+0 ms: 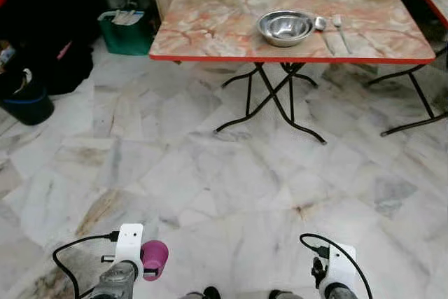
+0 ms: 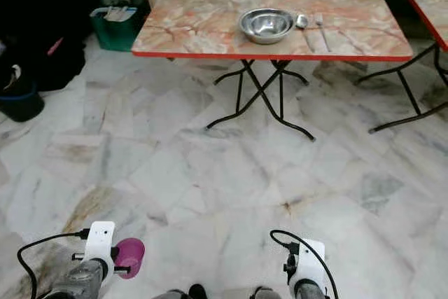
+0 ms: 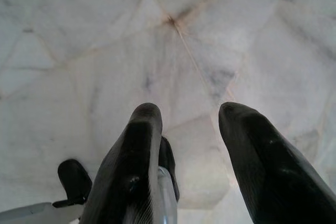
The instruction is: Setting the table
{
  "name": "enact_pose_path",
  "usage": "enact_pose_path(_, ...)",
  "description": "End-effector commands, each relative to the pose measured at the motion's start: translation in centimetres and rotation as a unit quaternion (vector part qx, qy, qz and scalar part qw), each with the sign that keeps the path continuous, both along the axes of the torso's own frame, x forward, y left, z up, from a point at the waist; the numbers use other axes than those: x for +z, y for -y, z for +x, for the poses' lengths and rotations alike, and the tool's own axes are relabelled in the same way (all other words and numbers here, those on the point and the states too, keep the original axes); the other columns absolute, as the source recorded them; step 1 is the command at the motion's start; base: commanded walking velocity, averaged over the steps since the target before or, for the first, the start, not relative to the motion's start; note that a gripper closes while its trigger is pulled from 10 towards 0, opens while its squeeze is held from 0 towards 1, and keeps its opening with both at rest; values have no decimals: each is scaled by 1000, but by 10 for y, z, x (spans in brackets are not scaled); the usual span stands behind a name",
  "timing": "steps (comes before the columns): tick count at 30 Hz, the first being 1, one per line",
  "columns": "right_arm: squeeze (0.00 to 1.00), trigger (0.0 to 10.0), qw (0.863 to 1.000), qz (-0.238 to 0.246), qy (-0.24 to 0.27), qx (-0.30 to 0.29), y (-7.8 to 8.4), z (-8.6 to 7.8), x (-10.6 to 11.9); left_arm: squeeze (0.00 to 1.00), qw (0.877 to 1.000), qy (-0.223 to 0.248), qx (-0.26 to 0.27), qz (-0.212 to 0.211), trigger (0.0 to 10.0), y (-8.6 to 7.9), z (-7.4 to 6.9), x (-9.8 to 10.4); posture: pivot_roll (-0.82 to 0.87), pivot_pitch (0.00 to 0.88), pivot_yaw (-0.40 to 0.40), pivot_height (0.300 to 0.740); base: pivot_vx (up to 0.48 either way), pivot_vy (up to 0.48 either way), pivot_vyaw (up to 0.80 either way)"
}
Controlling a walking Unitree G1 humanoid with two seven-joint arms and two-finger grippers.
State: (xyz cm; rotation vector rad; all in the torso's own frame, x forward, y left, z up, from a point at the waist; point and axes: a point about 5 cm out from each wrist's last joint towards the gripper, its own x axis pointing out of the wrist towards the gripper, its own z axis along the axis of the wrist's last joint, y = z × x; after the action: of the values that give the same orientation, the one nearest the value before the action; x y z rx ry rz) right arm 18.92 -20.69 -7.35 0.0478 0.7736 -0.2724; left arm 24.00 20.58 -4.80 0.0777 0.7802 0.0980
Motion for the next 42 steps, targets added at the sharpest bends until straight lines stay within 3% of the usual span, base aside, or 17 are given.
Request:
enact_pose_path(1, 0, 10000, 1000, 4, -15, 1, -3, -6, -4, 0, 1000, -4, 12, 4, 10000, -4, -3, -1, -116, 172, 82, 740, 352, 0, 0)
enact_pose_path(10, 0, 10000, 1000, 8, -20, -7, -3, -5, -4, 0, 1000, -3, 18, 6, 10000, -8, -4, -1, -113, 186, 82, 740, 480, 0, -405)
enact_pose_path(42, 0, 10000, 1000, 6, -19, -1, -3, -7, -5, 0, 1000, -7, 18, 5, 10000, -6, -6, -3, -110, 191, 82, 740, 480, 0, 0)
